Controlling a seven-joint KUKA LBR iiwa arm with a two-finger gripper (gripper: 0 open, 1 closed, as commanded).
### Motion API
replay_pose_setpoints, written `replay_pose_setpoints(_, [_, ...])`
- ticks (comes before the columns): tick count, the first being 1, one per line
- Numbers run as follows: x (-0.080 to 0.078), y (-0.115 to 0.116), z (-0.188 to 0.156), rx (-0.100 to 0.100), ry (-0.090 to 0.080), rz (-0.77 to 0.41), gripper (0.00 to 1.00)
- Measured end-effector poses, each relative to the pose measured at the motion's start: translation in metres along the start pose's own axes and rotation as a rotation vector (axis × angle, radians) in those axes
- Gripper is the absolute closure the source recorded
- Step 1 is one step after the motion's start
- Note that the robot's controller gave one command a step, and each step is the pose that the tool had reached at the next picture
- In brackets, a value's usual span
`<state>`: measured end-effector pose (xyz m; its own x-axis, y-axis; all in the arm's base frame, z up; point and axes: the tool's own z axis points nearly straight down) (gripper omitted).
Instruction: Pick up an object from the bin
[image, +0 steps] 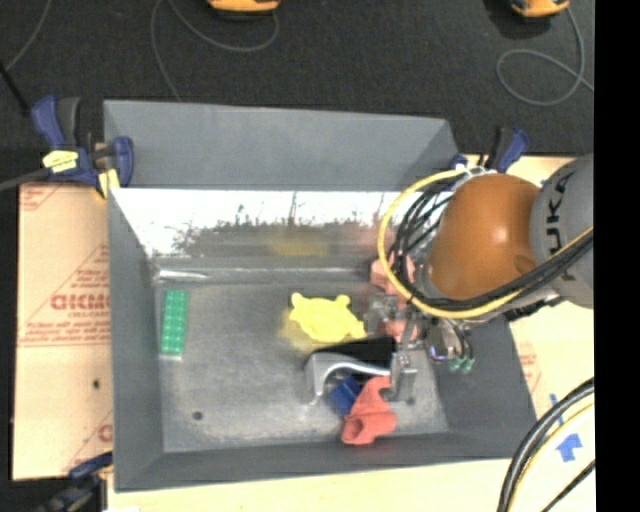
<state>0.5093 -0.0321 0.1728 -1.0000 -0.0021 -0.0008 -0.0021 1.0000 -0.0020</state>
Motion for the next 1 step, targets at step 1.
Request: replay_pose_setpoints(1, [-0.0096,0.0089,0.0273,0.0,-0.006,0.002,0.0])
